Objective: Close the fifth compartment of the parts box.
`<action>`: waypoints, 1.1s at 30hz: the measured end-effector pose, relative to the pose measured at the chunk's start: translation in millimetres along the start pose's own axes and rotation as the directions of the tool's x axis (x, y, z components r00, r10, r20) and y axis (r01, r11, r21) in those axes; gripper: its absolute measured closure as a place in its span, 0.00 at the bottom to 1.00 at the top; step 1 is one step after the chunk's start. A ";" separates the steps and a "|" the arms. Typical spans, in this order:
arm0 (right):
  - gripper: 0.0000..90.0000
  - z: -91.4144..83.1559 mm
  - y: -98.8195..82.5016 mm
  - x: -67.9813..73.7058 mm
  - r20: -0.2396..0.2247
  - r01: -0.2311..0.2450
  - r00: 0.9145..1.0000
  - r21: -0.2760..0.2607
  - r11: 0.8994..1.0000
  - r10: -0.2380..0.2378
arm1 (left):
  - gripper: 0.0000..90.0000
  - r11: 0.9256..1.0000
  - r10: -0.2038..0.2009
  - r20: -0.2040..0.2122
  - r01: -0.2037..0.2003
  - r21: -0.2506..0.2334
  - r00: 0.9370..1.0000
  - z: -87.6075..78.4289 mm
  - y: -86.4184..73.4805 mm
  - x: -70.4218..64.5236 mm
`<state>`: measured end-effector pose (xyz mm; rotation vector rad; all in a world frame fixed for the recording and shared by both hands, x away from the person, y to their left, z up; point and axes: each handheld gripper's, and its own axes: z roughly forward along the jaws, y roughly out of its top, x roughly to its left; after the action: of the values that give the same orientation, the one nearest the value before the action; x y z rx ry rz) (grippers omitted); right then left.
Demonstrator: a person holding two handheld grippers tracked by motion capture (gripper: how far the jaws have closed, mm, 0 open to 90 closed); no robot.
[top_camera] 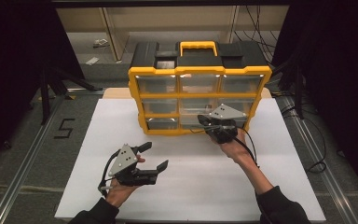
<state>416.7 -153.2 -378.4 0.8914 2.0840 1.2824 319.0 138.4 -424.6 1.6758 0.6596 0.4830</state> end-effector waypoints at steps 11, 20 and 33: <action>1.00 3.9 -1.0 -5.0 0.018 -0.010 1.000 -0.007 1.000 0.010 | 0.19 1.000 -0.005 0.000 0.005 0.001 1.000 0.2 -0.2 -0.1; 1.00 5.5 -2.2 -10.3 0.036 -0.020 0.999 -0.010 1.000 0.021 | 0.19 1.000 -0.003 -0.002 0.003 -0.001 1.000 0.0 -0.1 0.0; 1.00 9.7 -2.5 -14.2 0.047 -0.024 0.999 -0.019 1.000 0.025 | 0.19 1.000 -0.001 0.000 0.001 0.002 1.000 0.5 -0.1 -0.1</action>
<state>432.2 -159.5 -383.2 0.9332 2.0276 1.2792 319.2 138.0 -424.8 1.6773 0.6616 0.4817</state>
